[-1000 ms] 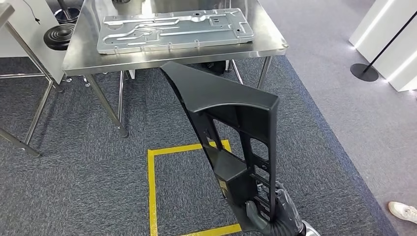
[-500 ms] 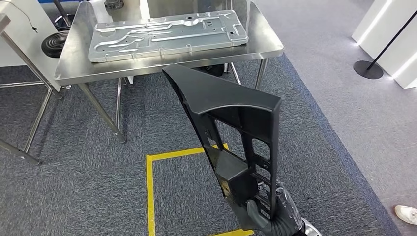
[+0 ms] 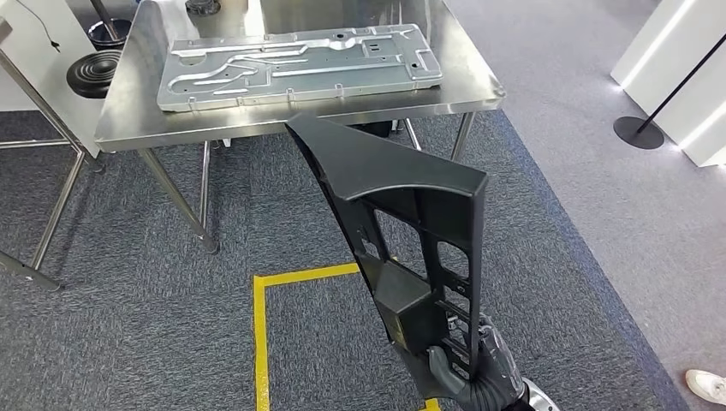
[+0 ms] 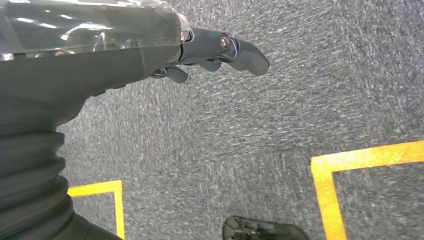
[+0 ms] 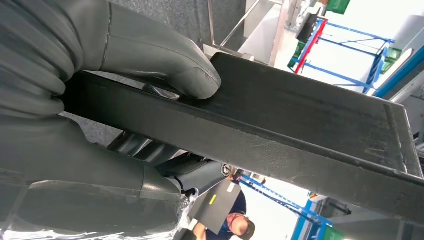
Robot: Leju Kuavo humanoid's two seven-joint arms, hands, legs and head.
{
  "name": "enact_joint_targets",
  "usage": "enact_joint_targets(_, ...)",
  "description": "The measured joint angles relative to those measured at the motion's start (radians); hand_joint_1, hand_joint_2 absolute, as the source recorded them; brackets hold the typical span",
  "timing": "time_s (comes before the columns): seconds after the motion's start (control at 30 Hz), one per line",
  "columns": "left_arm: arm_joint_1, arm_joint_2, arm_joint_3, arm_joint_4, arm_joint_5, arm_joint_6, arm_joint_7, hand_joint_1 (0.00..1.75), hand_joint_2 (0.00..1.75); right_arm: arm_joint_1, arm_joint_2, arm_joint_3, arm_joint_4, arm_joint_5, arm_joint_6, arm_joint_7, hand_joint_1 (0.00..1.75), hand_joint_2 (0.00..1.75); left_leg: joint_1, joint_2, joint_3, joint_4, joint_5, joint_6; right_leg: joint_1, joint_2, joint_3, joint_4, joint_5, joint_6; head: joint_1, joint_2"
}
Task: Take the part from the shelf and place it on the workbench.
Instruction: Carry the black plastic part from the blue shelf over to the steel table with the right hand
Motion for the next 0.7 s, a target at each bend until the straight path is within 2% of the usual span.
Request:
enact_joint_targets(0.03,0.0,0.0,0.0,0.0,0.0,0.0,-0.001,0.0,1.75,0.0,-0.001,0.0,0.0,0.0,-0.001,0.0,1.75,1.75,0.0,-0.001,0.008,0.0,-0.006,-0.003,-0.001,-0.001,0.025,-0.071,0.048,-0.002,0.0,0.0)
enact_joint_targets(0.07,0.0,0.0,0.0,0.0,0.0,-0.001,-0.001,0.0,1.75,-0.001,-0.002,0.001,0.001,0.0,-0.002,0.0,1.75,1.75,-0.002,-0.002,0.015,0.001,-0.013,-0.007,0.001,-0.003,0.051,-0.138,0.081,-0.006,0.0,0.0)
enact_joint_targets(0.1,-0.001,0.0,0.0,0.0,0.0,-0.001,-0.002,0.0,1.75,-0.001,-0.003,0.002,0.001,0.0,-0.005,0.0,1.75,1.75,-0.003,-0.002,0.018,0.0,-0.017,-0.013,0.003,-0.004,0.069,-0.186,0.1,-0.01,0.0,0.0)
enact_joint_targets(0.17,-0.002,0.0,0.0,0.0,0.0,-0.004,-0.002,0.0,1.75,-0.001,-0.005,0.005,0.002,0.0,-0.013,0.0,1.75,1.75,-0.004,-0.001,0.021,-0.003,-0.023,-0.024,0.01,-0.003,0.081,-0.215,0.098,-0.021,0.0,0.0)
enact_joint_targets(0.27,-0.004,0.0,0.0,0.0,-0.002,-0.008,-0.003,0.0,1.75,0.001,-0.007,0.007,0.0,-0.002,-0.026,0.001,1.75,1.75,-0.002,0.002,0.027,0.009,-0.04,-0.04,0.007,-0.001,0.093,-0.228,0.095,-0.039,0.0,0.0)
enact_joint_targets(0.3,-0.005,0.0,0.0,0.0,-0.003,-0.009,-0.003,0.0,1.75,0.001,-0.008,0.008,-0.001,-0.002,-0.03,0.002,1.75,1.75,-0.001,0.002,0.013,0.044,-0.059,-0.043,0.005,-0.002,0.101,-0.233,0.093,-0.046,0.0,0.0)
enact_joint_targets(0.33,-0.005,0.0,0.0,0.0,-0.005,-0.01,-0.004,0.0,1.75,0.001,-0.008,0.009,-0.002,-0.003,-0.033,0.002,1.75,1.75,0.0,0.002,-0.014,0.101,-0.086,-0.046,0.004,-0.003,0.109,-0.237,0.091,-0.051,0.0,0.0)
enact_joint_targets(0.4,-0.003,0.0,0.0,0.0,-0.007,-0.013,-0.005,0.0,1.75,0.002,-0.008,0.011,-0.002,-0.003,-0.036,0.003,1.75,1.75,0.0,0.002,-0.095,0.244,-0.139,-0.049,0.007,-0.004,0.116,-0.237,0.084,-0.058,0.0,0.0)
enact_joint_targets(0.43,-0.001,0.0,0.0,0.0,-0.007,-0.014,-0.005,0.0,1.75,0.003,-0.009,0.012,-0.001,-0.003,-0.037,0.004,1.75,1.75,0.0,0.002,-0.127,0.288,-0.145,-0.05,0.008,-0.003,0.12,-0.237,0.081,-0.059,0.0,0.0)
enact_joint_targets(0.47,0.001,0.0,0.0,0.0,-0.008,-0.015,-0.006,0.0,1.75,0.004,-0.009,0.013,-0.001,-0.003,-0.039,0.005,1.75,1.75,0.0,0.002,-0.141,0.295,-0.129,-0.049,0.009,-0.001,0.125,-0.237,0.077,-0.059,0.0,0.0)
enact_joint_targets(0.5,0.002,0.0,0.0,0.0,-0.008,-0.015,-0.007,0.0,1.75,0.005,-0.009,0.014,-0.001,-0.002,-0.041,0.006,1.75,1.75,0.0,0.002,-0.134,0.261,-0.094,-0.047,0.01,0.001,0.131,-0.236,0.072,-0.058,0.0,0.0)
enact_joint_targets(0.57,0.002,0.001,0.0,0.0,-0.008,-0.016,-0.01,0.0,1.75,0.007,-0.009,0.015,-0.002,-0.001,-0.047,0.008,1.75,1.75,-0.002,0.001,-0.082,0.123,-0.007,-0.037,0.014,0.003,0.148,-0.236,0.06,-0.054,0.0,0.0)
enact_joint_targets(0.6,0.001,0.001,0.0,0.0,-0.009,-0.017,-0.011,0.0,1.75,0.007,-0.009,0.015,-0.002,0.0,-0.049,0.009,1.75,1.75,-0.004,0.001,-0.058,0.065,0.018,-0.032,0.017,0.004,0.153,-0.235,0.054,-0.05,0.0,0.0)
enact_joint_targets(0.63,0.001,0.002,0.0,0.0,-0.009,-0.017,-0.013,0.0,1.75,0.007,-0.009,0.015,-0.002,0.0,-0.05,0.009,1.75,1.75,-0.006,0.001,-0.042,0.03,0.028,-0.027,0.019,0.004,0.156,-0.234,0.049,-0.046,0.0,0.0)
enact_joint_targets(0.7,0.001,0.002,0.0,0.0,-0.009,-0.018,-0.015,0.0,1.75,0.008,-0.009,0.016,-0.002,0.001,-0.051,0.01,1.75,1.75,-0.008,0.0,-0.036,0.014,0.024,-0.018,0.02,0.005,0.158,-0.235,0.043,-0.035,0.0,0.0)
